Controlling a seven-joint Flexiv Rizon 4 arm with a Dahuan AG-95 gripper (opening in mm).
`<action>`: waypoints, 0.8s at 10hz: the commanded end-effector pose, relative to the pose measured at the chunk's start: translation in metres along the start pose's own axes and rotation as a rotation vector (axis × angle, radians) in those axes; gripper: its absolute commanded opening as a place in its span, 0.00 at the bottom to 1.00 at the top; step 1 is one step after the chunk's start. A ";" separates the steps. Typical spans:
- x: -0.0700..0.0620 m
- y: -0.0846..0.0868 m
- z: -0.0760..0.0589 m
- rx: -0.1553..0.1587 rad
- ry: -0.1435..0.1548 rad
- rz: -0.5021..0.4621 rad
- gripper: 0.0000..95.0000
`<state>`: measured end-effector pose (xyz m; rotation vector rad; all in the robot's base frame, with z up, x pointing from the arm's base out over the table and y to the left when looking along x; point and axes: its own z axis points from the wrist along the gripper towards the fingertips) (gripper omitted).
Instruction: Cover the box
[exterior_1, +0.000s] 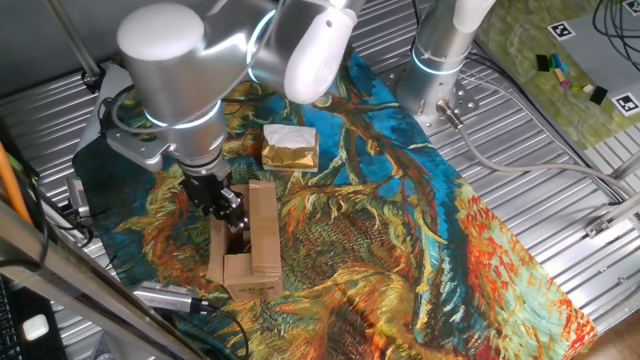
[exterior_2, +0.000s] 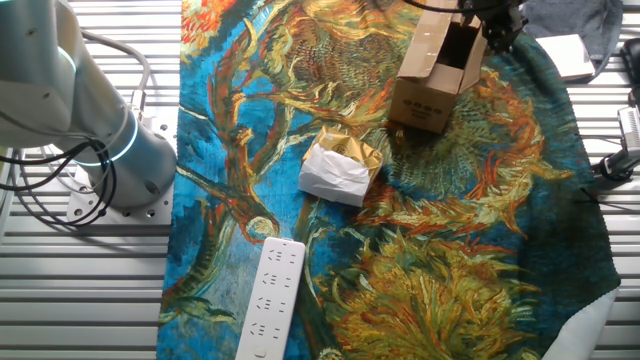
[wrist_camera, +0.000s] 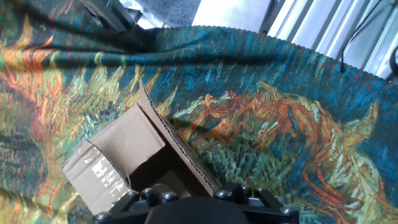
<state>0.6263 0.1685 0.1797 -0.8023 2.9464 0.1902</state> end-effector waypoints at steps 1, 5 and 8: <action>-0.002 0.000 0.000 0.000 0.009 -0.040 0.60; -0.002 0.000 0.000 -0.009 0.029 -0.128 0.60; -0.002 0.000 0.000 -0.032 0.034 -0.167 0.60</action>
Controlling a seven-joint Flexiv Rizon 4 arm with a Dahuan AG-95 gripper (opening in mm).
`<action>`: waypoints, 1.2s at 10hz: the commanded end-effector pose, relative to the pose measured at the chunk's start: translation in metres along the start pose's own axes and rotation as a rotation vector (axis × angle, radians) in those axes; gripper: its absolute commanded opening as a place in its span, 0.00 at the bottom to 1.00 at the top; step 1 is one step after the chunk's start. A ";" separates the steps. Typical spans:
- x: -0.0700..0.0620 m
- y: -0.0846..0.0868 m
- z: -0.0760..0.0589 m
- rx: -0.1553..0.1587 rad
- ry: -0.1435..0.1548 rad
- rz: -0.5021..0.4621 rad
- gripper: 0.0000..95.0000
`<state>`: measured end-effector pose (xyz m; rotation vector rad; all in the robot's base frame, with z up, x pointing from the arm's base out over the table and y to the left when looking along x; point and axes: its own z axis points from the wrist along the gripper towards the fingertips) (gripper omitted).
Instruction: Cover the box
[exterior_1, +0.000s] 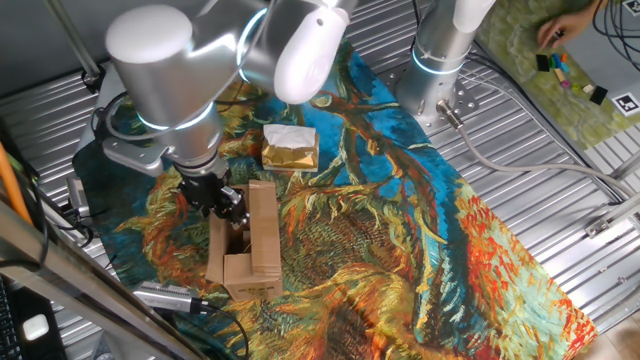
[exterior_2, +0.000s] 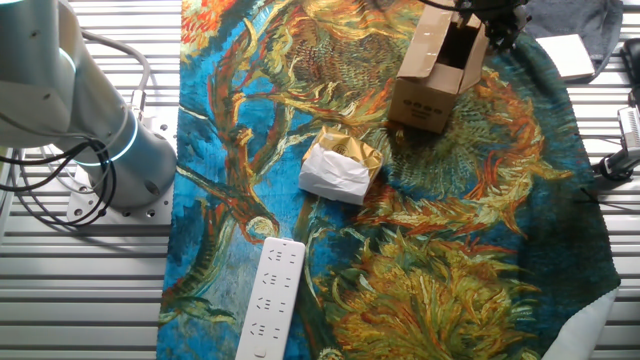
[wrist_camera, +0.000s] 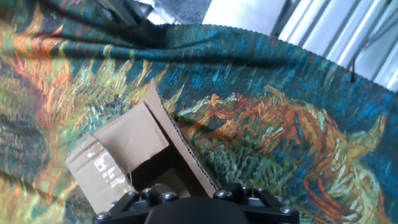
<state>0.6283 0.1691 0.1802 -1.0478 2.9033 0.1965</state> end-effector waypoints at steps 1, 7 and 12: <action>0.000 0.000 0.000 -0.022 -0.005 -0.013 0.80; -0.002 0.032 0.003 -0.008 -0.008 0.035 0.80; 0.002 0.054 0.024 0.011 -0.023 0.073 0.80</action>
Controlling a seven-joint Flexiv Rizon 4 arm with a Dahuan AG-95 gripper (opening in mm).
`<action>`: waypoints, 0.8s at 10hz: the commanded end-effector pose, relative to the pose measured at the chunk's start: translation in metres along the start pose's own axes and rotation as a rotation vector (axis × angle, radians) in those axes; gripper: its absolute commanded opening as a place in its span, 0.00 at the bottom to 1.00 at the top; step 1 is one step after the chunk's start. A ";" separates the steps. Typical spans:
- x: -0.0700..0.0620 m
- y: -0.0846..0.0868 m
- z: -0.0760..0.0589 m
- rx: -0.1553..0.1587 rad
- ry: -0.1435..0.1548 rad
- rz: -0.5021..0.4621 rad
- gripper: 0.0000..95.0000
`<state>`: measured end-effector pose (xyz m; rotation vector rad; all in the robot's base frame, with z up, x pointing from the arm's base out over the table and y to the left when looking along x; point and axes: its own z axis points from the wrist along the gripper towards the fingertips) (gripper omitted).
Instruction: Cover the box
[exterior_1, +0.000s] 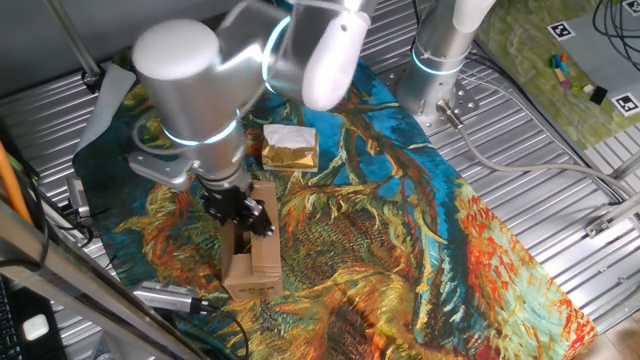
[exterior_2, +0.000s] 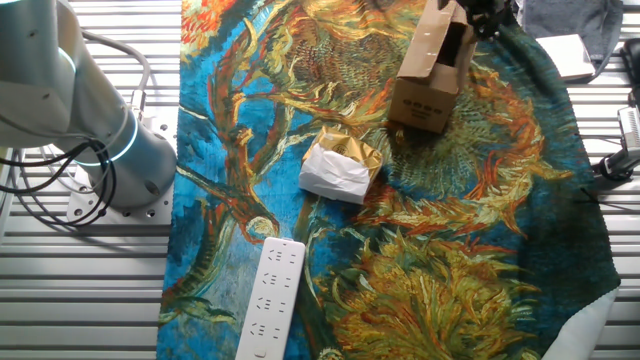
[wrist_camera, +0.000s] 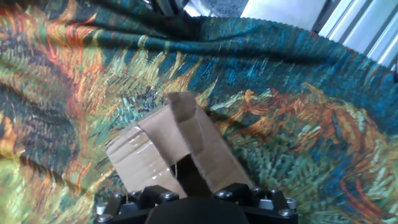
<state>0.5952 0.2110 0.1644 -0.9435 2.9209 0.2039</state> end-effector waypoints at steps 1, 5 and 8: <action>0.004 0.007 0.007 0.011 -0.010 0.014 0.80; 0.005 0.013 0.020 0.029 -0.019 0.026 0.80; 0.006 0.008 0.031 0.046 -0.019 0.031 0.60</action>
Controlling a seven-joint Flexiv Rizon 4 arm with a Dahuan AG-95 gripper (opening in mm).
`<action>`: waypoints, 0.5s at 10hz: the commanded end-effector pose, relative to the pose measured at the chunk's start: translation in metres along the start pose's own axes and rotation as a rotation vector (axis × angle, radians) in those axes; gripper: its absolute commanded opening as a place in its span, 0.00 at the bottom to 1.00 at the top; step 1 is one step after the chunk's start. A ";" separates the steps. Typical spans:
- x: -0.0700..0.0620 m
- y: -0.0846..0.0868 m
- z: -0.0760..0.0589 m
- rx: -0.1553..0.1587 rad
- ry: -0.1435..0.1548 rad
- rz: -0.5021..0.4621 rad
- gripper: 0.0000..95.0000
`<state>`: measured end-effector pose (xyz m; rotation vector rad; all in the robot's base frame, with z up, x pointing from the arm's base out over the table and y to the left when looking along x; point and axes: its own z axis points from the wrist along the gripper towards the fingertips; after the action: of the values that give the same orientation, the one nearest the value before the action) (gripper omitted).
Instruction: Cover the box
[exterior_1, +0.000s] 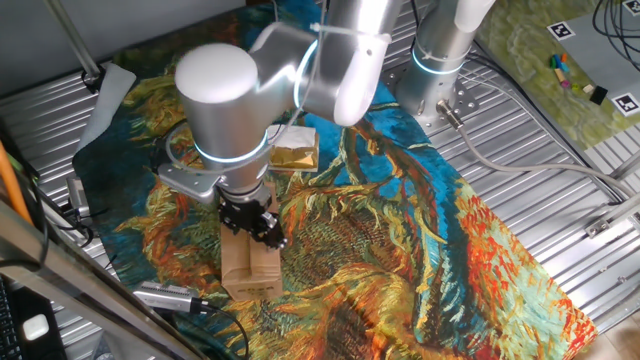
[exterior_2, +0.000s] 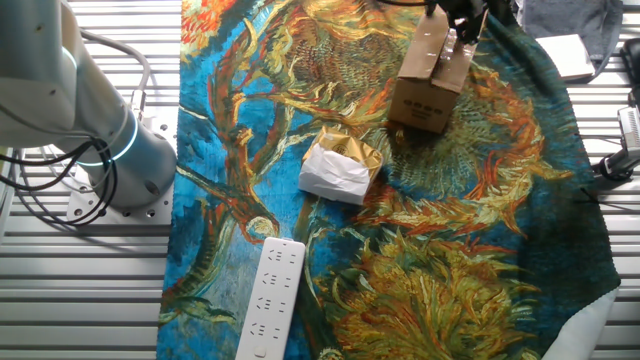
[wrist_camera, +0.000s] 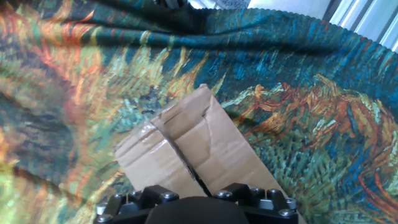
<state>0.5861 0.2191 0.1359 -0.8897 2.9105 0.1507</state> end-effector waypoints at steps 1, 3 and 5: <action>0.001 -0.001 0.002 0.007 0.002 0.008 0.60; 0.000 -0.005 -0.001 0.025 0.013 0.008 0.60; 0.000 -0.007 -0.003 0.026 0.012 0.005 0.60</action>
<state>0.5904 0.2132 0.1384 -0.8847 2.9202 0.1113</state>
